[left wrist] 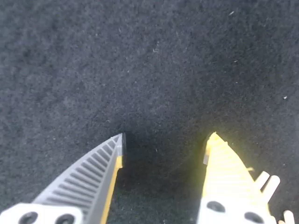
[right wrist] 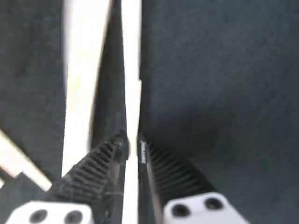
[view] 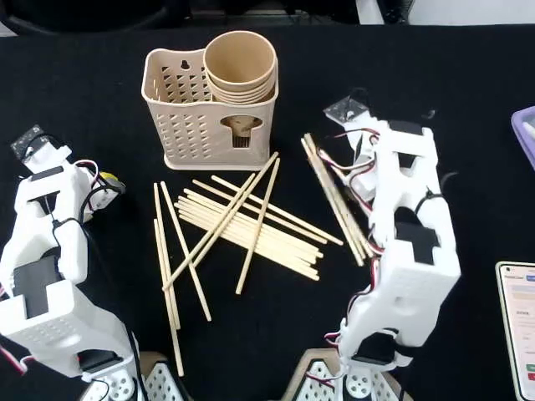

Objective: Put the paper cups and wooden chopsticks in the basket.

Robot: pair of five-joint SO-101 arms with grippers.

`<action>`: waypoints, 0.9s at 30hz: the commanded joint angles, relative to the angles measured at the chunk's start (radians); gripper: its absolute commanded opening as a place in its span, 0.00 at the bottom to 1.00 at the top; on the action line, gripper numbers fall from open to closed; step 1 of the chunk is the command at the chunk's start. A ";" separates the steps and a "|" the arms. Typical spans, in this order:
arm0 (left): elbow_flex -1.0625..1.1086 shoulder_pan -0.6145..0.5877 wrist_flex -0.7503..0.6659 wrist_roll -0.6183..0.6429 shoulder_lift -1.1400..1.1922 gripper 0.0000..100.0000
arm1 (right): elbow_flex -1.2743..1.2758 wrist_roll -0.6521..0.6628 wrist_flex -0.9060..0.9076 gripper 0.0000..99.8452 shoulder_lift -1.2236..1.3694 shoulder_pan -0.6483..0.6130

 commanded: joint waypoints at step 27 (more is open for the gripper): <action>-0.042 -0.022 0.002 0.006 0.005 0.29 | 0.410 0.092 -0.230 0.21 -0.300 0.081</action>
